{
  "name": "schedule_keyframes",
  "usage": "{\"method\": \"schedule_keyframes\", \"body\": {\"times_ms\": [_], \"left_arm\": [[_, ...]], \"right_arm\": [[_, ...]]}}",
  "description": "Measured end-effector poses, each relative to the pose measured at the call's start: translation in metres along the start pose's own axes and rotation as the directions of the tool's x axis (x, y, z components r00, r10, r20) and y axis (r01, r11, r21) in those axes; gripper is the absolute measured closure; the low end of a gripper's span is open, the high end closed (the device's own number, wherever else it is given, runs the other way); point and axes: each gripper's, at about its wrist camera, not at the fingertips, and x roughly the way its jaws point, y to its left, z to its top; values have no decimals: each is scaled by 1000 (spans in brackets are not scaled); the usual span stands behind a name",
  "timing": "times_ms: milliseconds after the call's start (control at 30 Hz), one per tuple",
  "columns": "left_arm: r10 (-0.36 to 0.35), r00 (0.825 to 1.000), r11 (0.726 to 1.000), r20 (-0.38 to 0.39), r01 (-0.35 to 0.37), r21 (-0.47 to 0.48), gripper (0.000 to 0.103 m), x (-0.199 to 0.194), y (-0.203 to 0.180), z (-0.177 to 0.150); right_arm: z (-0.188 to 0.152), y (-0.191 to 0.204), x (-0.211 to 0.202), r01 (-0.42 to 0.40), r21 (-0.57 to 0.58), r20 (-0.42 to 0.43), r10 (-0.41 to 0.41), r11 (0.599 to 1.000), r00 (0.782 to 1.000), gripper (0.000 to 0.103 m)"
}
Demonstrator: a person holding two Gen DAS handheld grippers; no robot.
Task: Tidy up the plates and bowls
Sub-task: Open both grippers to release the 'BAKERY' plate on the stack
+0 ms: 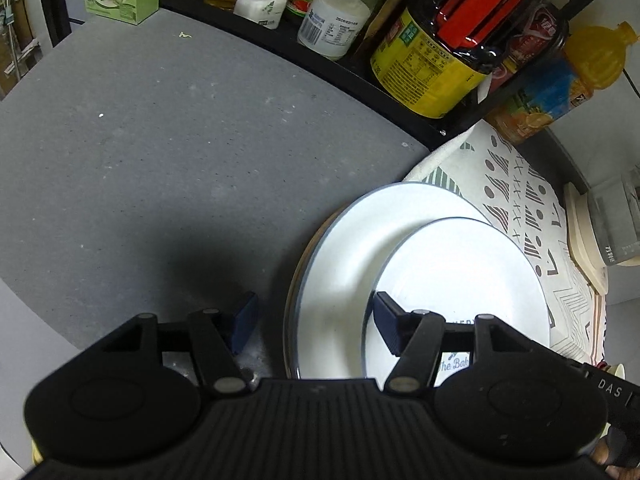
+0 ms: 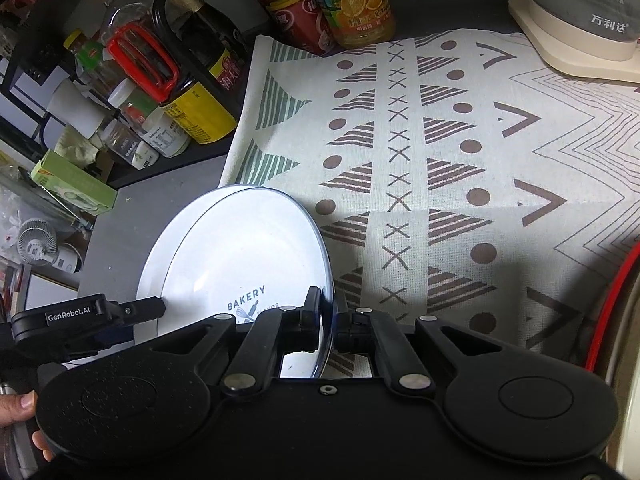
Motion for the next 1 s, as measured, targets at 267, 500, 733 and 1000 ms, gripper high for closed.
{"method": "schedule_keyframes", "body": {"times_ms": [267,500,733,1000], "left_arm": [[-17,1000,1000,-20,17,6,45,3,-1,-1],[-56,998,998,-18,55,-24,59,5,3,-1],[-68,998,997,-4,67,-44,66,0,8,1],[-73,997,995,-2,73,-62,73,-4,15,1]], "right_arm": [[2,2,4,11,1,-7,-11,1000,1000,96],[1,4,13,23,7,-32,-23,1000,999,91],[-2,6,21,23,2,-52,-23,1000,998,87],[-1,10,24,18,7,-65,-18,1000,998,80]]}}
